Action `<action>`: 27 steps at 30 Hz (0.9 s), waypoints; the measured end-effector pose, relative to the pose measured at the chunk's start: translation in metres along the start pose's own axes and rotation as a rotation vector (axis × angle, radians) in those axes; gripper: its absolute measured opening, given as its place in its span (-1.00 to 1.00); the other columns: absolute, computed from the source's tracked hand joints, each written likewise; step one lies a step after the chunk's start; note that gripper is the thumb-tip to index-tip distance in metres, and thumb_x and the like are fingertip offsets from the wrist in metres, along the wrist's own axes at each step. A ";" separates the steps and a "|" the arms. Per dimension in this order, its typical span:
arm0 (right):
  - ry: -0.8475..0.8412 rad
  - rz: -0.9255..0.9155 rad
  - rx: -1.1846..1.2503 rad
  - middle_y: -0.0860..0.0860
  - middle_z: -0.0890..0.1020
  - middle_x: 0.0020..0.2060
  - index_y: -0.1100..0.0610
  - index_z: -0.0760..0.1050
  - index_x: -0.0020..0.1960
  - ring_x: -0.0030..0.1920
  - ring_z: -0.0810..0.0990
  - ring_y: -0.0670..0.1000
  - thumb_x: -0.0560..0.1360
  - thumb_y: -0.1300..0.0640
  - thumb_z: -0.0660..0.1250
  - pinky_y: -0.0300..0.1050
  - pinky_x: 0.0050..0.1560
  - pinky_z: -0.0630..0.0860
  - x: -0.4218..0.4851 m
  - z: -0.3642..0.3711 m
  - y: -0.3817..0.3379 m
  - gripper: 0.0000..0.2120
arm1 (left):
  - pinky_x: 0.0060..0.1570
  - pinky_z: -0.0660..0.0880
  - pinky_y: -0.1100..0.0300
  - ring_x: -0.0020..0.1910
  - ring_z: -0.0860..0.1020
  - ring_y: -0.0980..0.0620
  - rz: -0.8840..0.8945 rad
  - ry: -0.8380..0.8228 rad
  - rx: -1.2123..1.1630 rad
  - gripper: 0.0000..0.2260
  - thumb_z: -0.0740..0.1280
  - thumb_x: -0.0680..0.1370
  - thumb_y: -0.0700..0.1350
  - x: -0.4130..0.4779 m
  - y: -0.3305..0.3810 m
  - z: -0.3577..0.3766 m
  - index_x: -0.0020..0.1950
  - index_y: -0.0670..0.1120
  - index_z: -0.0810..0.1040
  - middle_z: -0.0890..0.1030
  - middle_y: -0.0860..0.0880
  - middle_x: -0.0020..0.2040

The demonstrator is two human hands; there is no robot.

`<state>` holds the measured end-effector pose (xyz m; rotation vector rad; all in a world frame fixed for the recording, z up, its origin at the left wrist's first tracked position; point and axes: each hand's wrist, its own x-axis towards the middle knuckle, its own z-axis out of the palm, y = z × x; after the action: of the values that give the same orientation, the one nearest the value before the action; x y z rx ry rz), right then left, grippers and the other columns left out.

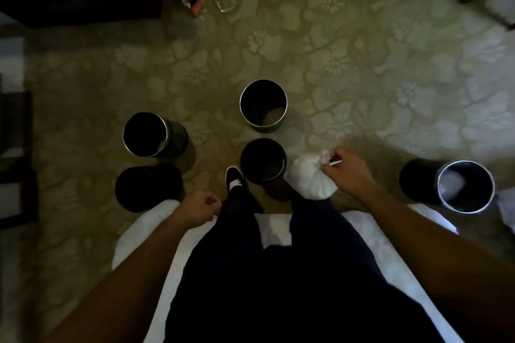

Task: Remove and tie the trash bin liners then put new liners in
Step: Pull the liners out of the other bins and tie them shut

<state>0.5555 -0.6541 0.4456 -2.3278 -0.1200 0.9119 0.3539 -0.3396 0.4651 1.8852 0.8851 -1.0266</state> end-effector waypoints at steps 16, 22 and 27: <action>-0.177 -0.119 0.039 -0.05 0.66 -0.23 -0.02 0.49 -0.17 -0.15 0.65 -0.02 0.45 0.11 0.51 -0.12 -0.18 0.47 0.060 -0.009 -0.090 -0.81 | -0.30 0.54 0.24 -0.19 0.67 -0.03 -0.112 0.317 -0.327 -0.90 0.33 0.60 -0.13 -0.036 0.010 -0.054 -0.03 -0.13 0.61 0.69 -0.06 -0.16; -0.284 -0.343 -0.038 -0.11 0.64 -0.24 -0.02 0.51 -0.16 -0.19 0.61 -0.16 0.47 0.16 0.49 -0.24 -0.18 0.44 0.120 0.029 -0.229 -0.83 | -0.44 0.43 0.39 -0.31 0.62 0.09 -0.204 0.331 -0.500 -0.83 0.32 0.62 -0.11 -0.013 -0.040 -0.079 0.02 -0.22 0.59 0.71 -0.15 -0.13; -0.347 -0.476 -0.182 -0.19 0.62 -0.22 -0.07 0.50 -0.14 -0.19 0.57 -0.30 0.48 0.13 0.49 -0.47 -0.22 0.41 0.171 0.064 -0.356 -0.81 | -0.32 0.49 0.24 -0.40 0.55 0.09 -0.201 0.322 -0.657 -0.83 0.32 0.62 -0.16 0.032 -0.080 -0.138 -0.09 -0.23 0.58 0.61 -0.06 -0.32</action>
<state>0.6924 -0.2856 0.5188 -2.1303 -0.8913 1.0724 0.3452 -0.1773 0.4606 1.4261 1.4193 -0.4479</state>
